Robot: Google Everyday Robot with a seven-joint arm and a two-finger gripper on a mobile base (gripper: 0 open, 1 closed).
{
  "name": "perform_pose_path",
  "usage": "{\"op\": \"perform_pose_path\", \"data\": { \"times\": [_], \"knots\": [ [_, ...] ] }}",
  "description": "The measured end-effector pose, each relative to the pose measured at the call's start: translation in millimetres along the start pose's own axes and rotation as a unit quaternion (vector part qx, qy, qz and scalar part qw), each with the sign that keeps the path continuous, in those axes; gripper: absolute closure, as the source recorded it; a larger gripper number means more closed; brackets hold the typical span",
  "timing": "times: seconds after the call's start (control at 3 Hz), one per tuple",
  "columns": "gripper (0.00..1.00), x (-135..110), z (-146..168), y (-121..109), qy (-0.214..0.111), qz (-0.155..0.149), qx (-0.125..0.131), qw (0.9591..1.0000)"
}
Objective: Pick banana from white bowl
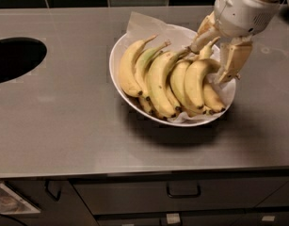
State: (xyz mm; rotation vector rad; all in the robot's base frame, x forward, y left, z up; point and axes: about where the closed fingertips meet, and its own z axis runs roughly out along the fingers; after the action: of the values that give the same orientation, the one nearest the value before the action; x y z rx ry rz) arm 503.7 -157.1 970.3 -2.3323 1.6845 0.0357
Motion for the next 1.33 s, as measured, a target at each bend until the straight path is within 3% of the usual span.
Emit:
{"op": "perform_pose_path", "data": {
  "times": [1.33],
  "knots": [
    [0.37, 5.0, 22.4, -10.5, -0.006, 0.000, -0.026, 0.9997]
  ]
}}
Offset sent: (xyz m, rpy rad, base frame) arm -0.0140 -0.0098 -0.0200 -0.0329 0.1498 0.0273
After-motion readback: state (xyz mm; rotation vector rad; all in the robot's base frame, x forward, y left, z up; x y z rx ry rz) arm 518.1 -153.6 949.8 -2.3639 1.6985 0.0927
